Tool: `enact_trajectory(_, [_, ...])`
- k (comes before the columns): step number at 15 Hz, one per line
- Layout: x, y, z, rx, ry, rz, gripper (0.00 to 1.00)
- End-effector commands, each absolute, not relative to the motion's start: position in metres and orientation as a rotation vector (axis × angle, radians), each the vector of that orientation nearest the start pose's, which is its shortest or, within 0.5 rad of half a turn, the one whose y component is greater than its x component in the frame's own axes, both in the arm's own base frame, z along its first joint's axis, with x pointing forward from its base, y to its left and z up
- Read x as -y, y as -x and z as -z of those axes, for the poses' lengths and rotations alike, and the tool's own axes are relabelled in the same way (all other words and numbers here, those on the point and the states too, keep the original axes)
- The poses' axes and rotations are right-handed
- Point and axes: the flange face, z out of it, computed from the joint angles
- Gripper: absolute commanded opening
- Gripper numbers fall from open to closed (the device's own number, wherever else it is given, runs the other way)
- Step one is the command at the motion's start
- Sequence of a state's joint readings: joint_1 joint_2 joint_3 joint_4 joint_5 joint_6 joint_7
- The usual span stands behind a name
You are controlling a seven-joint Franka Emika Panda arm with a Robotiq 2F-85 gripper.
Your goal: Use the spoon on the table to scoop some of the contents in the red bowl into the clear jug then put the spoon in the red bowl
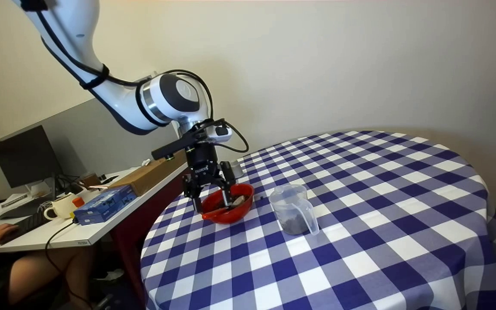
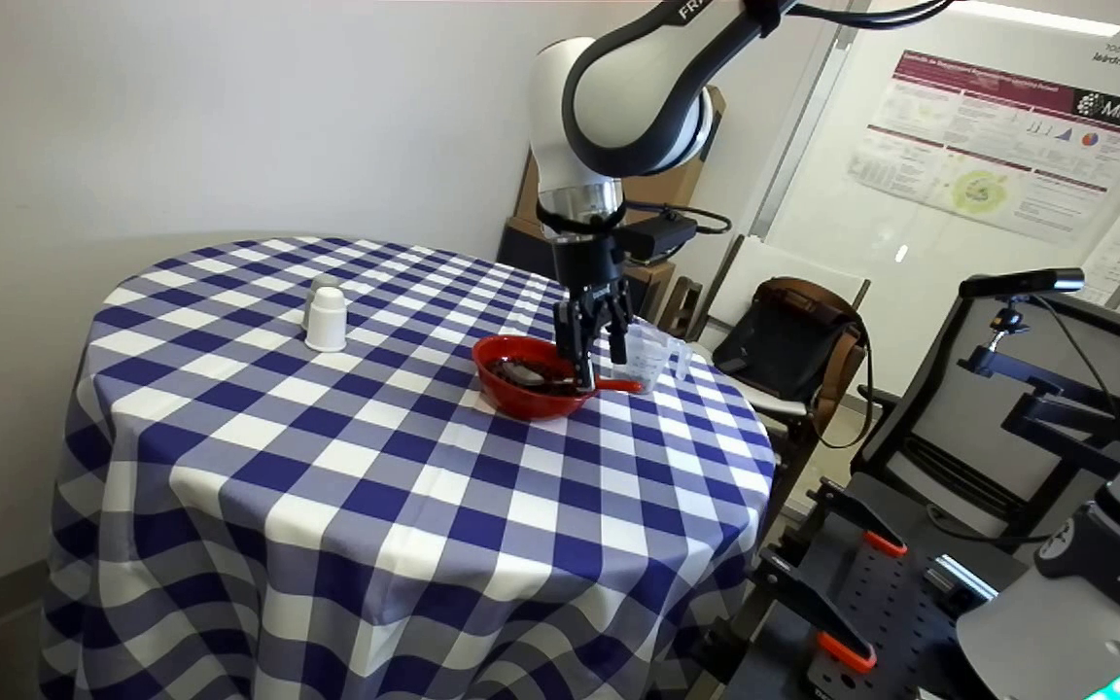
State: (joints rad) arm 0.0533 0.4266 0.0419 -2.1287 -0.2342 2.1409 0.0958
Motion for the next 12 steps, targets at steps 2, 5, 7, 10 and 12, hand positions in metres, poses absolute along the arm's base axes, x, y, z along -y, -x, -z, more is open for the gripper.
enact_trajectory(2, [-0.045,-0.531,-0.221,0.196,3.261,-0.358,1.00])
enact_trajectory(5, [-0.044,-0.531,-0.250,0.071,3.253,-0.110,1.00])
enact_trajectory(7, [-0.041,-0.526,-0.266,-0.045,3.217,0.002,1.00])
enact_trajectory(10, [-0.028,-0.509,-0.285,-0.191,3.169,0.069,1.00])
enact_trajectory(12, [-0.016,-0.493,-0.296,-0.243,3.149,0.082,1.00])
